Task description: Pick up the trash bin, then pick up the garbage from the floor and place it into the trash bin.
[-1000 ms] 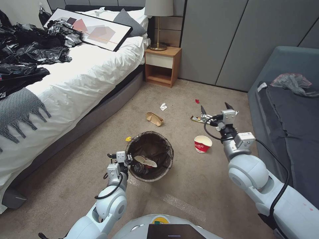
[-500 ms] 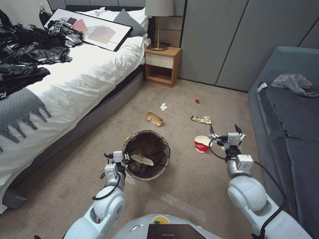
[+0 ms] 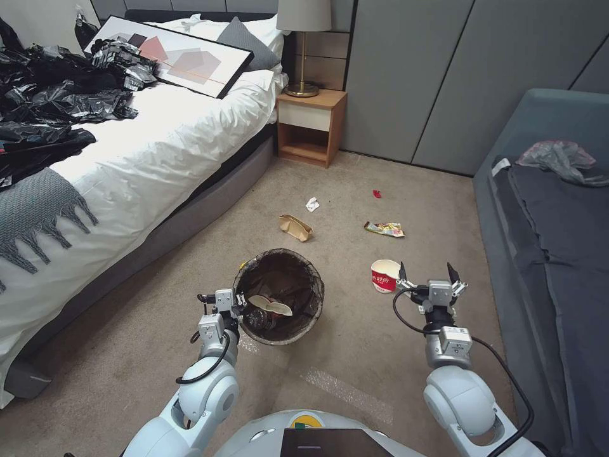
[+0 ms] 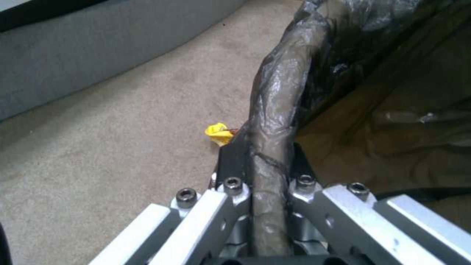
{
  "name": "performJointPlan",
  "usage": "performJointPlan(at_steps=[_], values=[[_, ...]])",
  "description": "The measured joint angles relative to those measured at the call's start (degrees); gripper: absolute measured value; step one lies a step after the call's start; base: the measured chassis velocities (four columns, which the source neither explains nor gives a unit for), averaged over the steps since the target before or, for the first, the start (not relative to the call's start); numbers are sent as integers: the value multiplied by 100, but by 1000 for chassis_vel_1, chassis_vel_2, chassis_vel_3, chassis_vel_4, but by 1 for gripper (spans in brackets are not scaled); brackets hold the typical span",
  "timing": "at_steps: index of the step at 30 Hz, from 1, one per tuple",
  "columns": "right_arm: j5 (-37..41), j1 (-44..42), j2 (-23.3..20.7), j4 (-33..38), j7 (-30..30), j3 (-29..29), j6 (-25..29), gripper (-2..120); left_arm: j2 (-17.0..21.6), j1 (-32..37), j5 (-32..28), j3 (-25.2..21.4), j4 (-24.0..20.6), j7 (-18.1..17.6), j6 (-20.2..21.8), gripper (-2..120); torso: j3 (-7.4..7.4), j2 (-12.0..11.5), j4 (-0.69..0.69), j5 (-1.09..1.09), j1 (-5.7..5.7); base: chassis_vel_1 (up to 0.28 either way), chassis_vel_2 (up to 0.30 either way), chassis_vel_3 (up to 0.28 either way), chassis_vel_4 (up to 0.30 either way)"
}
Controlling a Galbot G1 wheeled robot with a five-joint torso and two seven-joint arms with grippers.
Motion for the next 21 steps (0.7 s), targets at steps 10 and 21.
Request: performJointPlan(at_steps=[10,21], values=[[-21,25,86,-28,-2,3,34,100,-63,-4,28,16,9,4,-1,3,0,0,0,1,0,0,0,0,0],[5,102,50,-37,5,-17,25,100,-75,-11,34,22,28,10,-1,3,1,-1,0,1,0,-93,80,84,-78]])
